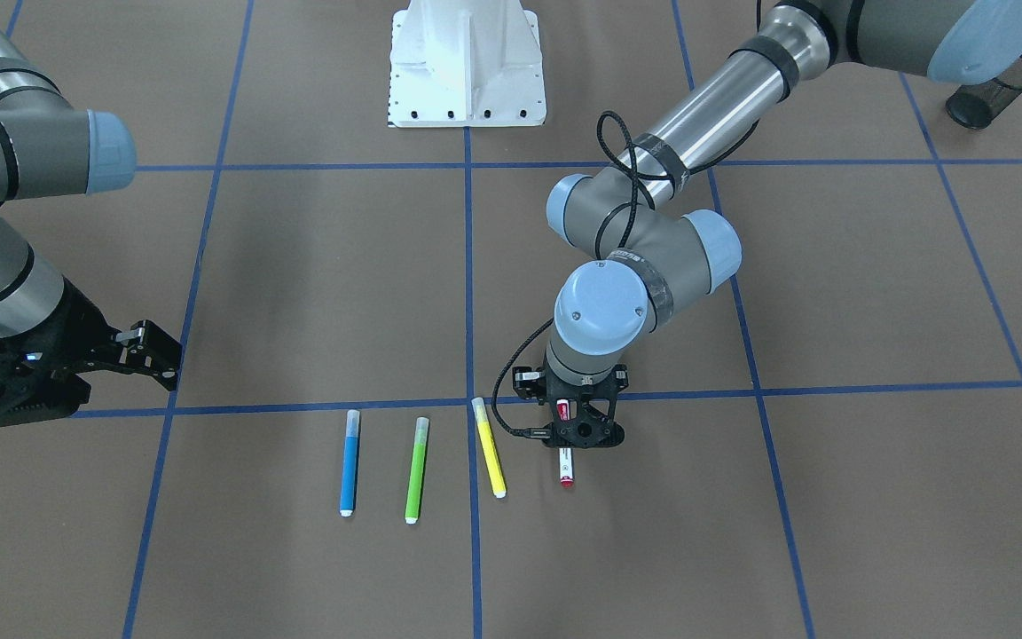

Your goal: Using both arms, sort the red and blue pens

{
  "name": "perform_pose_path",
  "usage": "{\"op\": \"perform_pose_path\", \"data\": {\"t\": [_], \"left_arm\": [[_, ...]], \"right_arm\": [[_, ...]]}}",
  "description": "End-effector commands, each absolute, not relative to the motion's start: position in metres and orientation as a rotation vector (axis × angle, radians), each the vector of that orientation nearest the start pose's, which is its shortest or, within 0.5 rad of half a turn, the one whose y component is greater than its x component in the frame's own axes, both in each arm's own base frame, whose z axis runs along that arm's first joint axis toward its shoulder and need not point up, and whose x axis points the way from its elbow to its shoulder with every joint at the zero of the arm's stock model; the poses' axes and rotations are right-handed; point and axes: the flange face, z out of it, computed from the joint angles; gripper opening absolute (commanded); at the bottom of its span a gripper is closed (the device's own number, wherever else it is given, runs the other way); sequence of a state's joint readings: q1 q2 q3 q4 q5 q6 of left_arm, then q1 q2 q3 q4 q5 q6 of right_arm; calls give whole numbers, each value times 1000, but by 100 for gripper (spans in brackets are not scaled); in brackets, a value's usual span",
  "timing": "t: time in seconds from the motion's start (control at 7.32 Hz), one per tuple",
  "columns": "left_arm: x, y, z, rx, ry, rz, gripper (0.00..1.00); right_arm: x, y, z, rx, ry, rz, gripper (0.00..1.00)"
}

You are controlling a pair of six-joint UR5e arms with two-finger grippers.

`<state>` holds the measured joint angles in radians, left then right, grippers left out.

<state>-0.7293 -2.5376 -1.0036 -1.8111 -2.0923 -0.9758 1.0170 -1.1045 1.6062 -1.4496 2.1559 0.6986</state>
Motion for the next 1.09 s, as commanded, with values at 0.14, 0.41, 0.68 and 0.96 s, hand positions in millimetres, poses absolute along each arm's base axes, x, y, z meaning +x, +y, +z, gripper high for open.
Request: {"op": "perform_pose_path", "data": {"t": [0.14, 0.41, 0.68, 0.96], "left_arm": [[576, -623, 266, -8, 808, 46, 37], [574, -622, 260, -13, 811, 27, 0], [550, -634, 242, -18, 810, -2, 0], [520, -651, 231, -7, 809, -34, 0]], "right_arm": [[-283, -606, 364, 157, -812, -46, 99], [-282, -606, 364, 157, -811, -45, 99], [-282, -607, 363, 158, -812, -44, 99], [-289, -611, 350, 164, -814, -48, 98]]}}
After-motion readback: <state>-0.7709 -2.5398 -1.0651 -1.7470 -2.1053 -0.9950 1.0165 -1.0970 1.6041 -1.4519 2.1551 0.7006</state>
